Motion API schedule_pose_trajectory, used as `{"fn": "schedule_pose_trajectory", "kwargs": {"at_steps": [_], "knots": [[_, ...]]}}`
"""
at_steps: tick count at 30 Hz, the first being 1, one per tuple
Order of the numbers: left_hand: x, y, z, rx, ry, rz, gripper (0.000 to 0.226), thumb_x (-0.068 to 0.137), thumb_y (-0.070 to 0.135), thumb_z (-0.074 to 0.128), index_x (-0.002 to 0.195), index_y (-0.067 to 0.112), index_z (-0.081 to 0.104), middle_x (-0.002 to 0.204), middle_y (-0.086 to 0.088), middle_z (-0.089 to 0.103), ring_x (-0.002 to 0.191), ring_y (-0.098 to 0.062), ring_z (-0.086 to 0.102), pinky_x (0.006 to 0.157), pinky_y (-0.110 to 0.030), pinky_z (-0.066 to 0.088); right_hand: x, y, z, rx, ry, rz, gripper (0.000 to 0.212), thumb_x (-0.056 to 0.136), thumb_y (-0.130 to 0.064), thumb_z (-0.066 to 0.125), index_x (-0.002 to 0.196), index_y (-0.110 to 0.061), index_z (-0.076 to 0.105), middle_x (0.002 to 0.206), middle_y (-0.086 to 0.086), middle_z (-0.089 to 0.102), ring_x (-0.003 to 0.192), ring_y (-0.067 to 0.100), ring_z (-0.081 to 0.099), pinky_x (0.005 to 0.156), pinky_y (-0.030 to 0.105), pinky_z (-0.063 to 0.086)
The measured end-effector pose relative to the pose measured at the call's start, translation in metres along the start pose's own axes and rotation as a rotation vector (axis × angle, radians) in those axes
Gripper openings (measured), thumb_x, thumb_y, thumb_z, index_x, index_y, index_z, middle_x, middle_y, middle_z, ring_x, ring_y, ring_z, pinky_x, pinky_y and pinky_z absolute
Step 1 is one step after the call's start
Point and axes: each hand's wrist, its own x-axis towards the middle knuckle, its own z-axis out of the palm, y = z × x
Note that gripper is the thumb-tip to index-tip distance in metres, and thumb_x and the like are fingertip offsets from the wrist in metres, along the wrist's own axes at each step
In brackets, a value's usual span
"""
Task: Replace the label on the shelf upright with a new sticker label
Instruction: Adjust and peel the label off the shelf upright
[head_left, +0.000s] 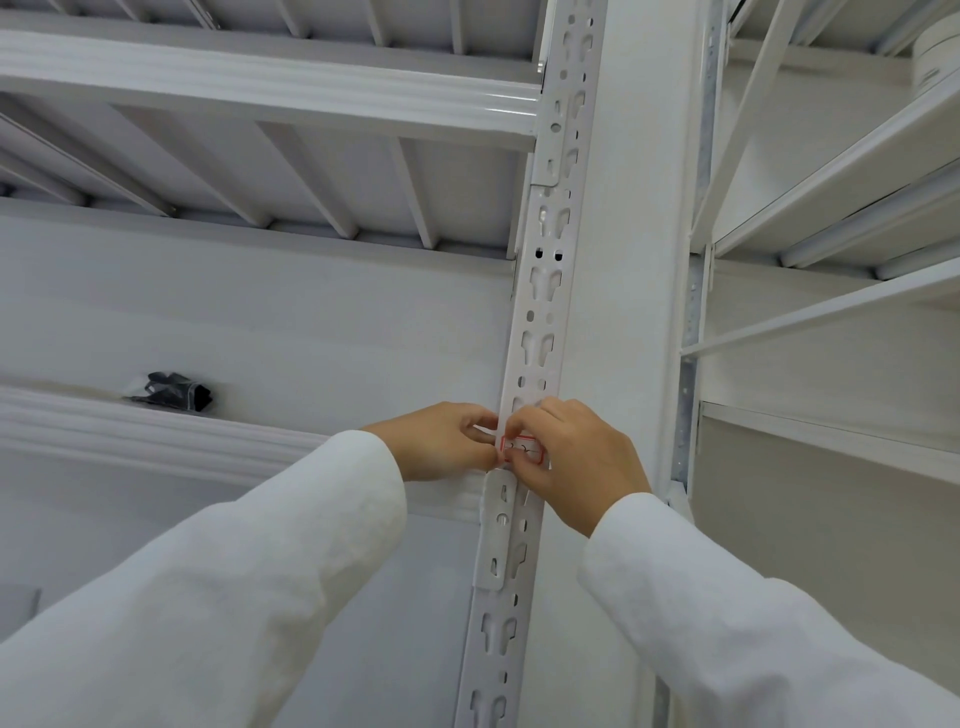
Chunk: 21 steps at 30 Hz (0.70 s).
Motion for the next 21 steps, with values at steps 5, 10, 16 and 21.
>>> {"fn": "schedule_pose_trajectory", "kwargs": {"at_steps": [5,10,16,21], "knots": [[0.0025,-0.0021,-0.0005,0.016,0.008,-0.003,0.043,0.082,0.026,0.062,0.125,0.024,0.055,0.116,0.006,0.069,0.112,-0.009,0.061,0.109,-0.035,0.040,0.0049,-0.0027,-0.0024,-0.012,-0.036,0.000,0.012,0.085,-0.030,0.053,0.094,-0.025,0.057,0.089,-0.005,0.056,0.082,0.015,0.043,0.061,0.027,0.032],[0.0040,-0.0027,-0.0008,-0.002,0.012,-0.010,0.043,0.082,0.026,0.063,0.124,0.024,0.055,0.116,0.005,0.070,0.114,-0.010,0.060,0.110,-0.035,0.037,0.0063,-0.0018,-0.0048,-0.031,-0.022,-0.048,0.014,0.085,-0.030,0.054,0.097,-0.024,0.057,0.090,-0.004,0.056,0.084,0.018,0.050,0.059,0.029,0.035],[0.0037,-0.0034,-0.0007,-0.007,0.014,-0.007,0.043,0.083,0.024,0.062,0.125,0.024,0.054,0.117,0.004,0.069,0.115,-0.010,0.059,0.111,-0.035,0.037,0.0029,0.0004,0.0022,-0.124,0.098,-0.072,0.011,0.070,-0.025,0.071,0.074,-0.025,0.061,0.067,-0.004,0.057,0.062,0.020,0.056,0.045,0.025,0.030],[0.0017,-0.0017,-0.0003,-0.003,0.015,-0.008,0.043,0.084,0.022,0.061,0.127,0.023,0.054,0.118,0.004,0.069,0.115,-0.009,0.059,0.111,-0.032,0.036,-0.0004,0.0015,0.0046,-0.118,0.104,-0.072,0.012,0.070,-0.025,0.070,0.078,-0.026,0.061,0.070,-0.005,0.057,0.061,0.019,0.055,0.043,0.024,0.030]]}}
